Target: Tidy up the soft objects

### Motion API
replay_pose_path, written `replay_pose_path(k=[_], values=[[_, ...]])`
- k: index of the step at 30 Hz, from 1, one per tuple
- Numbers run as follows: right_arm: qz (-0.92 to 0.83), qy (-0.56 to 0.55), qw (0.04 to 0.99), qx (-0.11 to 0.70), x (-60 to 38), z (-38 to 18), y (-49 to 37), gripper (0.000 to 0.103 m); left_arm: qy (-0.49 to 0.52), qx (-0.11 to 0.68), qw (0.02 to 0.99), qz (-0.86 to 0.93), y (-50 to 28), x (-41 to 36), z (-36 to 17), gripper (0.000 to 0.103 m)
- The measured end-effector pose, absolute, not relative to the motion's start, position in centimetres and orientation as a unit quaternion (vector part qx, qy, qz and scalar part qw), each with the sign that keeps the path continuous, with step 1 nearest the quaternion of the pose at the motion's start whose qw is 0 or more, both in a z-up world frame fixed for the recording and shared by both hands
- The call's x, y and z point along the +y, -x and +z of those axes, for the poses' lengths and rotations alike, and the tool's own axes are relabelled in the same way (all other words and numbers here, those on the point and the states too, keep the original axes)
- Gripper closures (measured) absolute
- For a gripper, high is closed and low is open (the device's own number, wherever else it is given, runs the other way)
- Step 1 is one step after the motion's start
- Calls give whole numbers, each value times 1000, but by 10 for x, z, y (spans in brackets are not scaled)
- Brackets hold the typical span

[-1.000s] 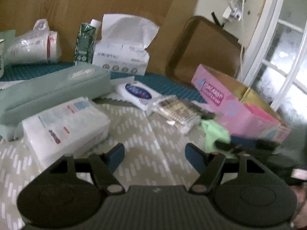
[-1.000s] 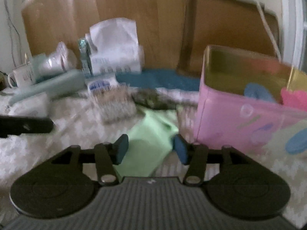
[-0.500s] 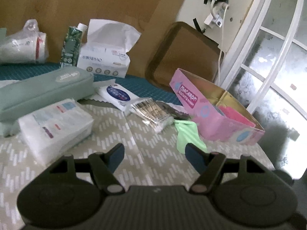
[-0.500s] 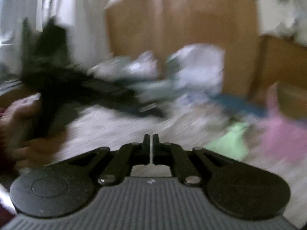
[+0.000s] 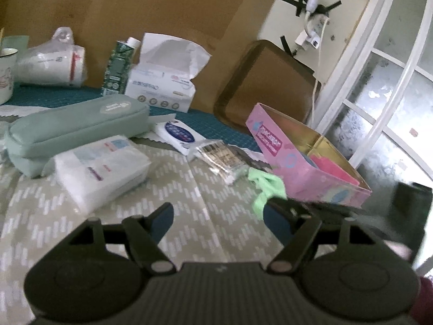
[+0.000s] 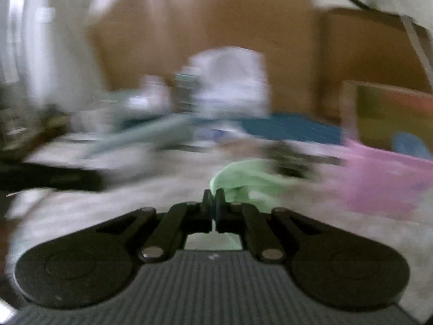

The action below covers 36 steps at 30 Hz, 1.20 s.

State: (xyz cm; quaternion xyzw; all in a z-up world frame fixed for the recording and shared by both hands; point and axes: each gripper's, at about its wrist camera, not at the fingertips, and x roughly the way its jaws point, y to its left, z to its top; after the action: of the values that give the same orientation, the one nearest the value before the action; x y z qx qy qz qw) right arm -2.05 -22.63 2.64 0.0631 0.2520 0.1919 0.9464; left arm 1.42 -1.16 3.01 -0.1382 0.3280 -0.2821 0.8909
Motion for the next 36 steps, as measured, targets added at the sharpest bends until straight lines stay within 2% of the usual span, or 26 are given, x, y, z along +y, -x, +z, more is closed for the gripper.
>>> replay_pose_path(k=[4,5,6,7,8,9,15,18,21,22,23,24,26,28,36], values=[[284,-27,930,231,-177,40,41,95,160,326,894,-264,-15,5,30,28],[295,-11,927,232,-171,38,42,88,164,325,895,-258,-15,9,31,28],[295,4,927,232,-164,36,41,75,166,325,896,-254,-15,12,31,28],[285,12,929,234,-165,35,40,65,166,325,897,-250,-14,15,32,28],[277,13,931,239,-166,33,39,49,162,324,898,-248,-12,17,33,28],[271,7,931,243,-171,32,39,43,158,323,900,-246,-11,19,34,28],[271,-2,926,265,-189,28,51,34,158,339,895,-244,-7,30,28,28],[292,5,914,281,-183,20,54,33,153,351,887,-257,-4,26,25,28],[305,19,905,296,-170,11,52,34,123,376,881,-261,0,13,21,28],[308,26,903,299,-164,7,50,34,110,386,878,-260,1,8,17,31],[305,40,907,287,-160,6,54,51,101,395,875,-260,2,5,13,34],[297,61,912,276,-155,6,56,74,96,399,874,-260,3,1,9,38],[308,55,909,275,-152,8,54,95,86,393,876,-266,7,-5,7,47],[298,44,915,268,-155,9,51,96,92,397,869,-281,3,-12,11,55],[165,3,973,158,-216,44,54,96,59,338,863,-371,-26,-87,67,55]])
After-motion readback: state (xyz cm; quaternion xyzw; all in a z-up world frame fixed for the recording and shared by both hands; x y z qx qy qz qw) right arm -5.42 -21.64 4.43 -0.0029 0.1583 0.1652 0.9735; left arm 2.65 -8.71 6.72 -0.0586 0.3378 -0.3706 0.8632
